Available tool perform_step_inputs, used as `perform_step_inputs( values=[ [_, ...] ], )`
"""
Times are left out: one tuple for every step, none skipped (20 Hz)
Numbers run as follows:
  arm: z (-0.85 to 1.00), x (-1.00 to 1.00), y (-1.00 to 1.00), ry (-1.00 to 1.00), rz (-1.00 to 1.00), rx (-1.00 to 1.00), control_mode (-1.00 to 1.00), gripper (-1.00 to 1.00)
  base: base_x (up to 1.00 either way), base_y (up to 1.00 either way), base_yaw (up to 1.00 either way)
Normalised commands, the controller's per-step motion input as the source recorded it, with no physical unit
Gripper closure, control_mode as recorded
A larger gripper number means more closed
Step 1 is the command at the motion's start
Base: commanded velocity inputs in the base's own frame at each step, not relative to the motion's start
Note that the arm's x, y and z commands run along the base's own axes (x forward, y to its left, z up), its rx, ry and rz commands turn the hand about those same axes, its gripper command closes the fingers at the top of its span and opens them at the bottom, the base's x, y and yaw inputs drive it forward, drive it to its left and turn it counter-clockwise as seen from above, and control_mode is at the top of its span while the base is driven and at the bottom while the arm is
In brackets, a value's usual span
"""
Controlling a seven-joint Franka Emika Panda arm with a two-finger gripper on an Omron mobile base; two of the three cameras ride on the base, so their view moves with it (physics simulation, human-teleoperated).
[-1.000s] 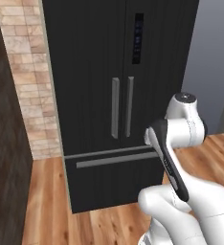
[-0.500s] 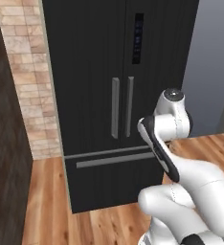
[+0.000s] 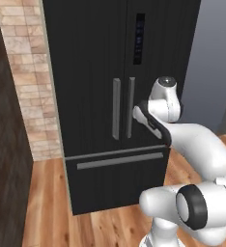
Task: Place one of the steaks on the plate and the other in the bowl. Then place the bowl in the fridge.
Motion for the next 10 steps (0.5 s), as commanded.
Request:
perform_step_inputs(
  values=[
    [0.00, 0.46, 0.00, -0.01, 0.00, 0.00, -1.00, -1.00, 0.00, 0.00, 0.00],
    [0.00, 0.44, 0.00, 0.00, 0.00, 0.00, -1.00, -1.00, 0.00, 0.00, 0.00],
    [0.00, 0.48, 0.00, 0.00, 0.00, 0.00, -1.00, -1.00, 0.00, 0.00, 0.00],
    [-0.01, 0.51, 0.00, -0.01, 0.00, 0.00, -1.00, -1.00, 0.00, 0.00, 0.00],
    [-0.08, 0.65, 0.00, -0.06, 0.00, 0.00, -1.00, -1.00, 0.00, 0.00, 0.00],
    [-0.14, 0.63, 0.00, -0.07, 0.00, 0.01, -1.00, -1.00, 0.00, 0.00, 0.00],
    [-0.22, 0.56, 0.00, -0.08, 0.01, 0.04, -1.00, -1.00, 0.00, 0.00, 0.00],
    [-0.26, 0.54, 0.00, -0.07, 0.01, 0.05, -1.00, -1.00, 0.00, 0.00, 0.00],
    [-0.26, 0.46, 0.00, -0.12, 0.00, 0.06, -1.00, -1.00, 0.00, 0.00, 0.00],
    [-0.25, 0.42, 0.00, -0.14, 0.00, 0.05, -1.00, -1.00, 0.00, 0.00, 0.00]
  ],
)
